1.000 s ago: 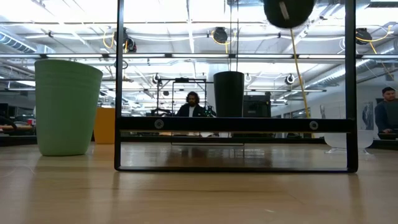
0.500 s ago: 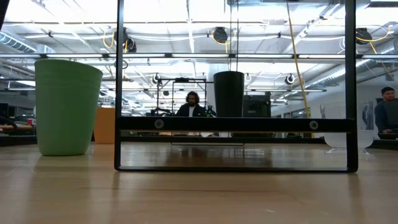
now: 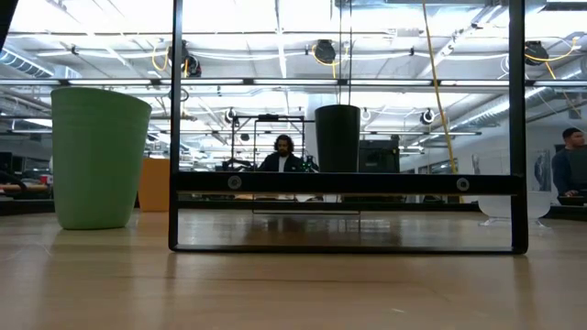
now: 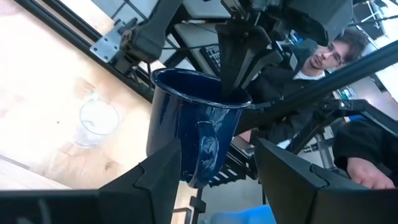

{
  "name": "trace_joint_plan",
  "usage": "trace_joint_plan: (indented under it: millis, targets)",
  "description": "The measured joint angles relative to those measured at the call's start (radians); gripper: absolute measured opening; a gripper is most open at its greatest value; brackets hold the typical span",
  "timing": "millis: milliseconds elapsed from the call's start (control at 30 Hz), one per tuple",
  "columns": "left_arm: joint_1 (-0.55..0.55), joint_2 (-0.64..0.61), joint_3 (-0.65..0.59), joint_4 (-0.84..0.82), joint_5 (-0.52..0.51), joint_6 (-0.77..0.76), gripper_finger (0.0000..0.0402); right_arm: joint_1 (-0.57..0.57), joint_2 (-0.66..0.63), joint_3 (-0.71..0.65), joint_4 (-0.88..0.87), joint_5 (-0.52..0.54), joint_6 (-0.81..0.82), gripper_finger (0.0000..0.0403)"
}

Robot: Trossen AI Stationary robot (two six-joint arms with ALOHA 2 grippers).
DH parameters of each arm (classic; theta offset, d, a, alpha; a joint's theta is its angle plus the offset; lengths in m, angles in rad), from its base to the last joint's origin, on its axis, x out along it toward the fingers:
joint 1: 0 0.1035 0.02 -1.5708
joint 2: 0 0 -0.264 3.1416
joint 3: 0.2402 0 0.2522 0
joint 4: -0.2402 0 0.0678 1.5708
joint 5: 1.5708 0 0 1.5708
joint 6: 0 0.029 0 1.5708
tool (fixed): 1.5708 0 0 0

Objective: Stack small to large cups/mugs on shelf
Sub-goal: Put the dark blue mug on the shelf

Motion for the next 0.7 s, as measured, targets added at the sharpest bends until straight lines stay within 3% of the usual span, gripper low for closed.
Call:
trace_joint_plan:
  millis: [700]
  targets:
    - [-0.056,0.000,0.000,-0.088,0.017,-0.060,0.0207,-0.001,0.065,0.000,0.066,-0.052,-0.039,0.0009]
